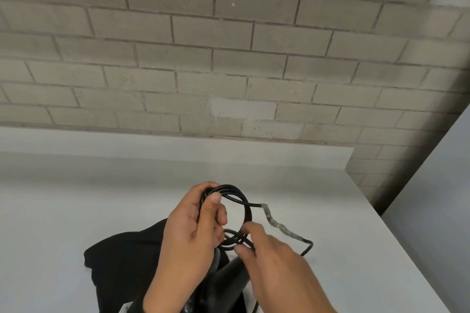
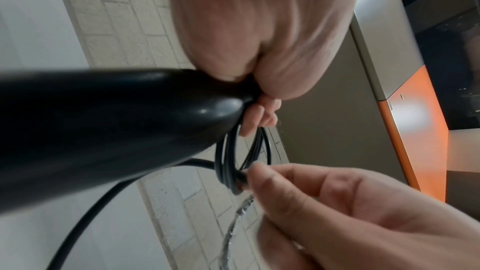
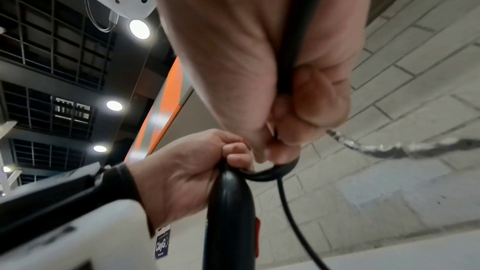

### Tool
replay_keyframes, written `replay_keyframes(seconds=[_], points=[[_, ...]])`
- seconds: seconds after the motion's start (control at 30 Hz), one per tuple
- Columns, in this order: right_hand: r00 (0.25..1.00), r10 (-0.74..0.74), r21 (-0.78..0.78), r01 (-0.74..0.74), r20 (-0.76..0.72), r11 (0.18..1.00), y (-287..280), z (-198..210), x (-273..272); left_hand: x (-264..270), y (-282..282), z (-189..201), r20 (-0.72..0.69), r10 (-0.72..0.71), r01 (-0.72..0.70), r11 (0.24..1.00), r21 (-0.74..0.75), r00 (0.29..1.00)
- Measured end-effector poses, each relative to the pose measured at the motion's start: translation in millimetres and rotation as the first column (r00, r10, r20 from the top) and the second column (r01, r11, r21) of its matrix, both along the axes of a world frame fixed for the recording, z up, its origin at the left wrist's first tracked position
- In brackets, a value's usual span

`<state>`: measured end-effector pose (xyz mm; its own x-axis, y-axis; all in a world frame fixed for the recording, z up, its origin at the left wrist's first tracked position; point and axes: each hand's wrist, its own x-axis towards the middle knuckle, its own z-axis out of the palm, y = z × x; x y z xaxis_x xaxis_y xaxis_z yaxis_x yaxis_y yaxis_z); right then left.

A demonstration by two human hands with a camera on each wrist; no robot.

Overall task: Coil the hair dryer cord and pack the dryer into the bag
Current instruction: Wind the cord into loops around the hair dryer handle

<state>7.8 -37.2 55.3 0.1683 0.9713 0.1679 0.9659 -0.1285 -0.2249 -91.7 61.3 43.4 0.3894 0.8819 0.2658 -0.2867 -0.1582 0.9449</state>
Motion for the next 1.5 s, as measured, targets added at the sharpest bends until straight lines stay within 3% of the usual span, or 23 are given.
replay_keyframes(seconds=[0.03, 0.1, 0.17, 0.2, 0.27, 0.33, 0.4, 0.47, 0.57, 0.63, 0.7, 0.73, 0.8, 0.87, 1.0, 1.07, 1.13, 1.17, 1.23, 1.3, 1.33, 1.43, 1.5], points=[[1.000, -0.022, -0.018, 0.022, 0.022, 1.000, -2, 3, 3, 0, 0, -1, -0.012, 0.005, -0.005, 1.000, 0.010, 1.000], [0.991, -0.070, 0.096, 0.081, -0.116, 0.992, -6, 11, 13, -1, 2, -2, -0.016, 0.020, -0.019, 1.000, 0.017, 1.000], [0.939, 0.098, 0.332, 0.017, -0.329, 0.943, -17, 23, 28, -1, 6, -3, 0.006, 0.044, -0.044, 0.999, -0.001, 0.999], [0.873, 0.189, 0.429, 0.026, -0.450, 0.903, -23, 32, 33, -2, 7, -3, 0.018, 0.054, -0.054, 0.998, -0.014, 0.998], [0.640, 0.357, 0.584, 0.180, -0.680, 0.791, -33, 43, 44, -3, 10, -4, 0.028, 0.066, -0.066, 0.998, -0.022, 0.997], [0.452, 0.489, 0.648, 0.322, -0.746, 0.690, -46, 51, 63, -4, 13, -5, 0.031, 0.078, -0.077, 0.997, -0.019, 0.996], [0.400, 0.551, 0.679, 0.378, -0.733, 0.629, -60, 59, 88, -6, 16, -7, 0.040, 0.090, -0.089, 0.996, -0.019, 0.995], [0.386, 0.513, 0.641, 0.427, -0.767, 0.638, -72, 53, 122, -8, 18, -8, 0.050, 0.094, -0.093, 0.995, -0.024, 0.994], [0.137, 0.545, 0.545, 0.432, -0.827, 0.719, -67, 14, 148, -8, 19, -9, 0.058, 0.080, -0.079, 0.997, -0.025, 0.995], [0.028, 0.483, 0.394, 0.620, -0.875, 0.679, -98, 0, 180, -7, 19, -9, 0.063, 0.074, -0.073, 0.997, -0.026, 0.995], [0.203, 0.187, 0.276, 0.681, -0.961, 0.679, -89, -59, 205, -8, 21, -9, 0.054, 0.086, -0.085, 0.996, -0.018, 0.995], [0.293, -0.029, 0.179, 0.658, -0.956, 0.731, -96, -69, 215, -9, 22, -9, 0.049, 0.094, -0.093, 0.996, -0.015, 0.994], [0.431, -0.455, 0.014, 0.739, -0.779, 0.674, -122, -85, 218, -10, 24, -9, 0.047, 0.106, -0.105, 0.994, -0.016, 0.993], [0.543, -0.661, -0.082, 0.737, -0.518, 0.671, -133, -94, 202, -10, 23, -10, 0.052, 0.100, -0.099, 0.995, -0.023, 0.994], [0.763, -0.594, -0.195, 0.561, -0.255, 0.804, -127, -127, 185, -4, 17, -9, 0.056, 0.047, -0.045, 0.998, -0.032, 0.997], [0.844, -0.510, -0.126, 0.495, -0.163, 0.860, -113, -108, 168, -1, 13, -8, 0.043, 0.030, -0.029, 0.999, -0.024, 0.999], [0.887, -0.461, -0.203, 0.447, -0.023, 0.871, -97, -87, 143, 3, 10, -7, 0.029, 0.016, -0.016, 1.000, -0.018, 0.999], [0.917, -0.395, -0.212, 0.375, -0.061, 0.903, -92, -75, 131, 6, 8, -7, 0.021, 0.007, -0.007, 1.000, -0.011, 1.000], [0.966, -0.259, -0.069, 0.259, 0.001, 0.963, -77, -61, 108, 10, 2, -7, -0.002, -0.009, 0.009, 1.000, 0.012, 1.000], [0.972, -0.155, -0.018, 0.154, -0.177, 0.988, -58, -44, 81, 15, -3, -7, -0.035, -0.015, 0.017, 0.999, 0.045, 0.999], [0.920, -0.137, -0.077, 0.117, -0.367, 0.990, -48, -38, 66, 16, -5, -6, -0.054, -0.012, 0.016, 0.998, 0.066, 0.998], [0.655, -0.080, -0.029, 0.088, -0.751, 0.996, -32, -22, 35, 16, -7, -7, -0.087, 0.011, -0.002, 0.995, 0.105, 0.996], [0.529, -0.065, -0.022, 0.086, -0.846, 0.996, -26, -20, 30, 14, -6, -8, -0.099, 0.021, -0.009, 0.993, 0.120, 0.995]])
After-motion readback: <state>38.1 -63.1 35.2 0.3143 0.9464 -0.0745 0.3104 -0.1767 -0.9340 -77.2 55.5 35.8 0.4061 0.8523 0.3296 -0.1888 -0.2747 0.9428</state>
